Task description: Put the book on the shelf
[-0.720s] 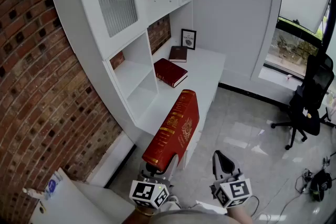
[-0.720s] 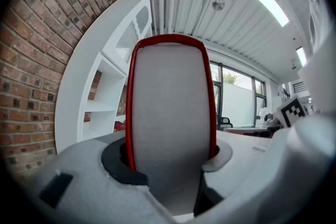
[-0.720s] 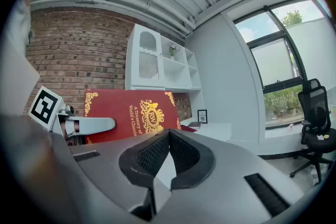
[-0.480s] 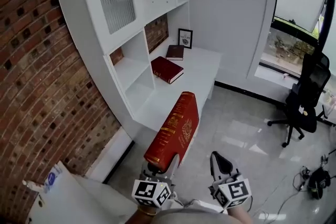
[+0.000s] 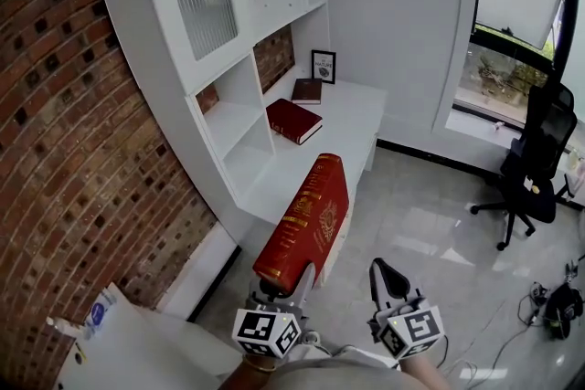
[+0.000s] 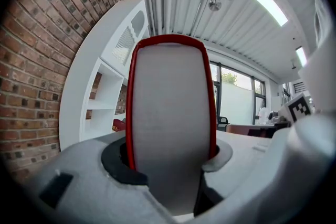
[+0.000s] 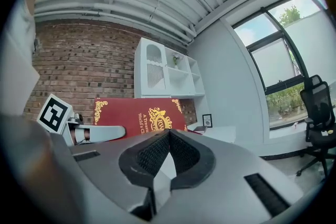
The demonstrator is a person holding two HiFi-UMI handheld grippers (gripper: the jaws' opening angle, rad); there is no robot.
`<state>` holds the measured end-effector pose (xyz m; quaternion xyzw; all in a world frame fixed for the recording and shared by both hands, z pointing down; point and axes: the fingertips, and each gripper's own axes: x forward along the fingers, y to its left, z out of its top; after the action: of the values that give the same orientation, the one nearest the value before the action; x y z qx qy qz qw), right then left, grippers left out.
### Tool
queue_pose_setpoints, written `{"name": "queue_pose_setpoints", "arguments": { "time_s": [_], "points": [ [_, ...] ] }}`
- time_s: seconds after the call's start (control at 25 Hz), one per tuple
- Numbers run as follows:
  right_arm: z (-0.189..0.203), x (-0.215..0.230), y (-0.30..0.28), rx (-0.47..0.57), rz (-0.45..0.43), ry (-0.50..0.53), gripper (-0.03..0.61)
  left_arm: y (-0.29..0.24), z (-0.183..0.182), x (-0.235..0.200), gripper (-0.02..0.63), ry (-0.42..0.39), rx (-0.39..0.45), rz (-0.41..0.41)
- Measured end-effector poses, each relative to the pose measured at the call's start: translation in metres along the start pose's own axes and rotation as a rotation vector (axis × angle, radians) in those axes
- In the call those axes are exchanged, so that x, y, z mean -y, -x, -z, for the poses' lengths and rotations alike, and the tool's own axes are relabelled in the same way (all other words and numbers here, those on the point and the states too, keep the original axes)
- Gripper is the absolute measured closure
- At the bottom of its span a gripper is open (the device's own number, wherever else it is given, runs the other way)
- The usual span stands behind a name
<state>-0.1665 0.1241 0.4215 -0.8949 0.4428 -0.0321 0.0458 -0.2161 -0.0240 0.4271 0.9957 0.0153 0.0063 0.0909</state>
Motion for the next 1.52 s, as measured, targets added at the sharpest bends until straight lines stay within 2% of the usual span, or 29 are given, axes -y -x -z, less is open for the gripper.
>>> {"name": "queue_pose_setpoints", "arguments": {
  "time_s": [0.48,0.88,1.52],
  "points": [
    [0.005,-0.022,-0.051,0.004,0.011,0.002,0.571,-0.019,-0.010,-0.051,0.377,-0.026,-0.001,0.025],
    [0.004,-0.032,-0.091,0.017,0.011,0.013,0.572,-0.038,-0.014,-0.090,0.377,-0.015,-0.003,0.030],
    [0.006,-0.049,-0.126,0.004,-0.027,-0.044,0.572,-0.056,-0.010,-0.117,0.377,-0.007,-0.020,0.034]
  ]
}}
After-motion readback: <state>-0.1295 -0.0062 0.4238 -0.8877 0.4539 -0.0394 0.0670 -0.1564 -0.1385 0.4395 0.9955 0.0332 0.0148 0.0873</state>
